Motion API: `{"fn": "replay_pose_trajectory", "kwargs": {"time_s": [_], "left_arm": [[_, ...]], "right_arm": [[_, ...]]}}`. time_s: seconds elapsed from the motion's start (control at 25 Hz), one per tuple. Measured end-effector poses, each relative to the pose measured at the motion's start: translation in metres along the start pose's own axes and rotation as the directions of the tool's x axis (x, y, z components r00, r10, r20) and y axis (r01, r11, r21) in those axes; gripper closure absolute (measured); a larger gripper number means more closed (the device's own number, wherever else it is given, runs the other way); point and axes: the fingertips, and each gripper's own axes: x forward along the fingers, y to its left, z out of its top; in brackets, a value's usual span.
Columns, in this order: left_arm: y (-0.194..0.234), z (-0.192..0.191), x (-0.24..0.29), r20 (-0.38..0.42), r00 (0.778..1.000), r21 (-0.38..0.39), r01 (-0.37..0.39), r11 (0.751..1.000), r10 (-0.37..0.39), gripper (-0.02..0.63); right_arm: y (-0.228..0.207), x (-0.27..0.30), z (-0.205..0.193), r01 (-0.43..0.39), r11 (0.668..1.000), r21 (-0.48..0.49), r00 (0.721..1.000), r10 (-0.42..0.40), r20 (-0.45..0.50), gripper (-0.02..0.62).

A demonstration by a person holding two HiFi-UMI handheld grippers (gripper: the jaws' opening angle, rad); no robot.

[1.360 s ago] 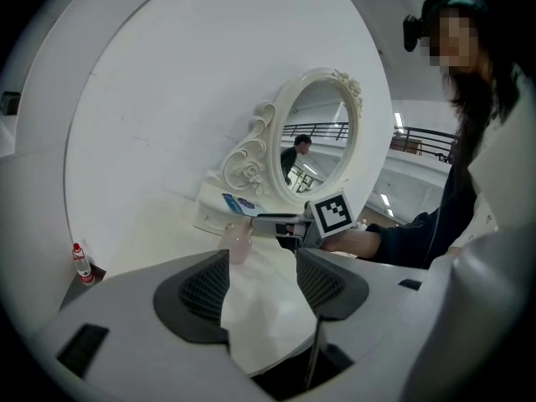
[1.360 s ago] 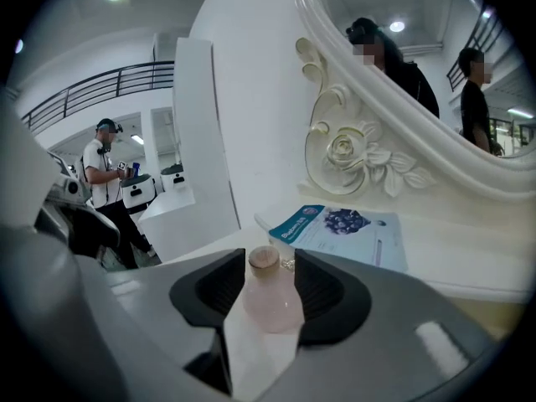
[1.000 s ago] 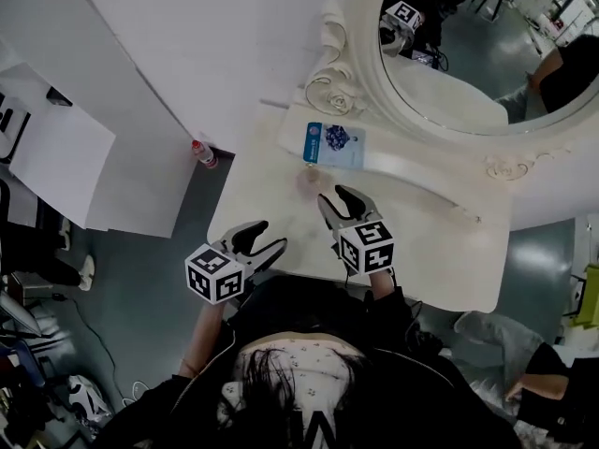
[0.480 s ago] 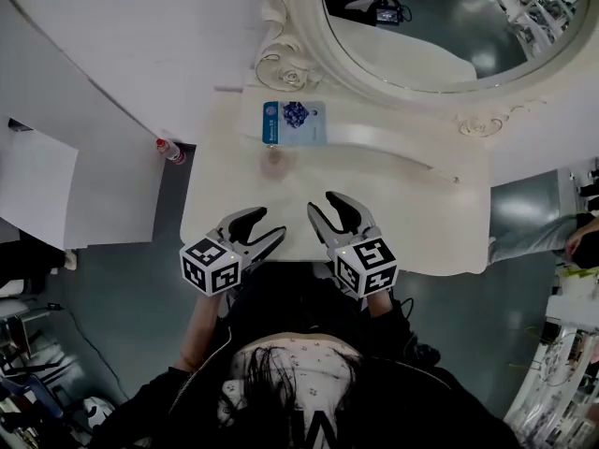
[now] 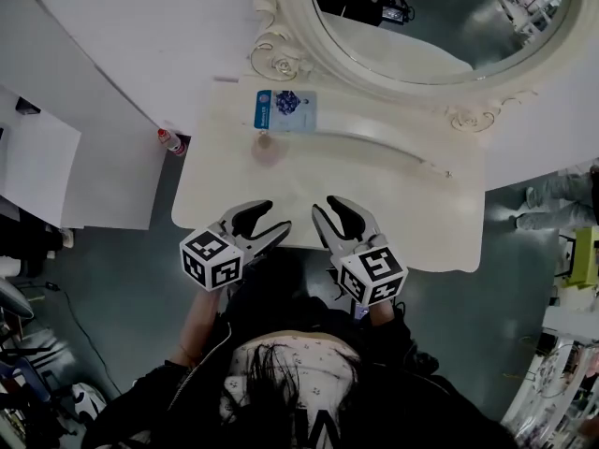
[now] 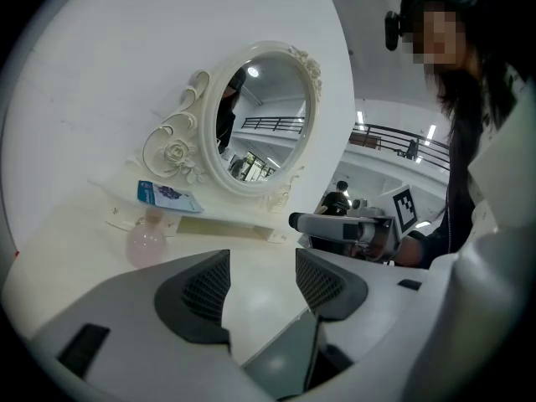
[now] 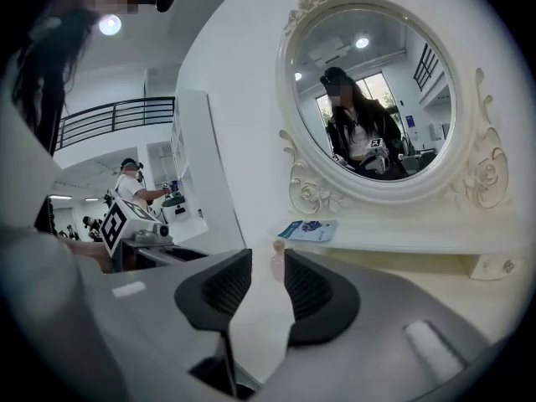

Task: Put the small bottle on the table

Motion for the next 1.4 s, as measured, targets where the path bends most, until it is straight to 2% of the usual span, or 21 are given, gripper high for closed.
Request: {"fn": "replay_pose_trajectory", "kwargs": {"time_s": [0.44, 0.64, 0.88, 1.04, 1.4], "left_arm": [[-0.104, -0.034, 0.008, 0.053, 0.997, 0.024, -0.055, 0.998, 0.054, 0.36], [-0.155, -0.051, 0.0, 0.105, 0.99, 0.03, -0.1, 0.995, 0.096, 0.379], [-0.202, -0.085, -0.012, 0.104, 0.986, 0.021, -0.135, 0.991, 0.132, 0.379], [-0.225, -0.102, -0.021, 0.084, 0.987, 0.024, -0.141, 0.99, 0.138, 0.379], [-0.25, -0.11, -0.034, 0.075, 0.986, 0.037, -0.152, 0.988, 0.149, 0.379]], "right_arm": [[0.016, -0.109, -0.014, -0.068, 0.997, -0.033, 0.995, 0.07, 0.068, 0.557], [0.03, -0.162, -0.024, -0.126, 0.992, -0.008, 0.986, 0.126, 0.105, 0.558], [0.047, -0.211, -0.048, -0.16, 0.987, -0.007, 0.982, 0.159, 0.105, 0.558], [0.06, -0.228, -0.061, -0.176, 0.984, 0.006, 0.979, 0.175, 0.107, 0.564], [0.073, -0.245, -0.073, -0.18, 0.983, 0.02, 0.978, 0.177, 0.109, 0.574]]}}
